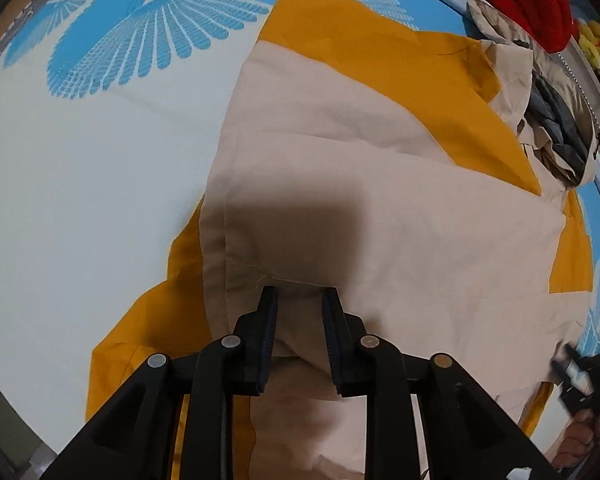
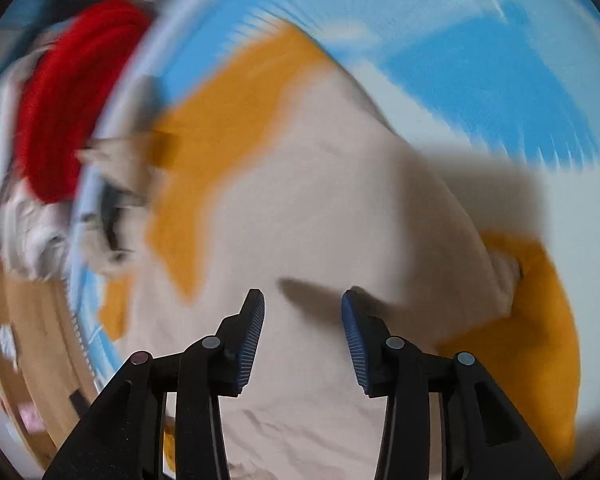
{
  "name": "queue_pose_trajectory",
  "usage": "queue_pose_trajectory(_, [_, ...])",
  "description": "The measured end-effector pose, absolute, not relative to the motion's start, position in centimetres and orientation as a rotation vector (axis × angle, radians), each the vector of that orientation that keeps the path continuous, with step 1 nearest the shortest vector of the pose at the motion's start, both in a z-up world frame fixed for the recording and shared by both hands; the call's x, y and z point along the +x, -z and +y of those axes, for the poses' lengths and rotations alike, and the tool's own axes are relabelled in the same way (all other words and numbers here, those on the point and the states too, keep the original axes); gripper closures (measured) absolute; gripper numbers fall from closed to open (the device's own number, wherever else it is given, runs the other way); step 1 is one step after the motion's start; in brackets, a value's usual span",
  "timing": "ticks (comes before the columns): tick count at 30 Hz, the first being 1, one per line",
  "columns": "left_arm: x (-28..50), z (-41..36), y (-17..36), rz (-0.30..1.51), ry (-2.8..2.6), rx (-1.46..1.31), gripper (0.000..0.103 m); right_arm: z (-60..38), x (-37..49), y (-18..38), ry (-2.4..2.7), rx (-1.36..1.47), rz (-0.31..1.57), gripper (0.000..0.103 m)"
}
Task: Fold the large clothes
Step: 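Release the jacket and raise both tools above it, then move the left gripper down to the beige hood of the jacket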
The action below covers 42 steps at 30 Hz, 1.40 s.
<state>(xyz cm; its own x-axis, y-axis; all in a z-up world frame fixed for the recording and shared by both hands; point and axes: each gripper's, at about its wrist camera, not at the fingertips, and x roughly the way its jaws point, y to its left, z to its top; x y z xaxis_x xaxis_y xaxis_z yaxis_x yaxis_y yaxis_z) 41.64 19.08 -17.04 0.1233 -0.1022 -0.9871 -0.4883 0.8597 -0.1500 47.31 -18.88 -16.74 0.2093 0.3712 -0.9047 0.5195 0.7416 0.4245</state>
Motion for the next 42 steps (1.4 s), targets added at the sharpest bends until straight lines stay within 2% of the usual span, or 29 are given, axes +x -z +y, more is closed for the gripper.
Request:
queue_pose_trajectory(1, [41.7,18.8,16.4,1.425,-0.302,-0.496,0.082,-19.1,47.1,17.4,0.147,0.807,1.419,0.061])
queue_pose_trajectory(3, [42.0,18.2,15.0,1.378,-0.294,-0.474,0.075,-19.5,46.6,17.3,0.157,0.825,1.416,0.061])
queue_pose_trajectory(11, [42.4,16.7,14.8,1.355,-0.297,-0.447,0.073,-17.0,47.8,10.8,0.107,0.485,1.238,0.061])
queue_pose_trajectory(16, [42.9,15.2,11.7,1.254,-0.255,-0.377,0.071,-14.9,47.1,4.6,0.011,0.243,1.061,0.061])
queue_pose_trajectory(21, [42.0,12.1,8.9,1.153,-0.19,-0.285,0.053,-12.5,45.2,1.0,-0.003,0.102,0.952,0.061])
queue_pose_trajectory(28, [38.9,8.1,5.7,1.01,-0.12,-0.222,0.048,-11.1,40.8,0.0,-0.026,0.003,0.928,0.061])
queue_pose_trajectory(42, [36.3,4.4,1.9,0.798,-0.085,-0.093,0.048,-11.7,37.1,-0.5,-0.01,-0.01,0.887,0.061])
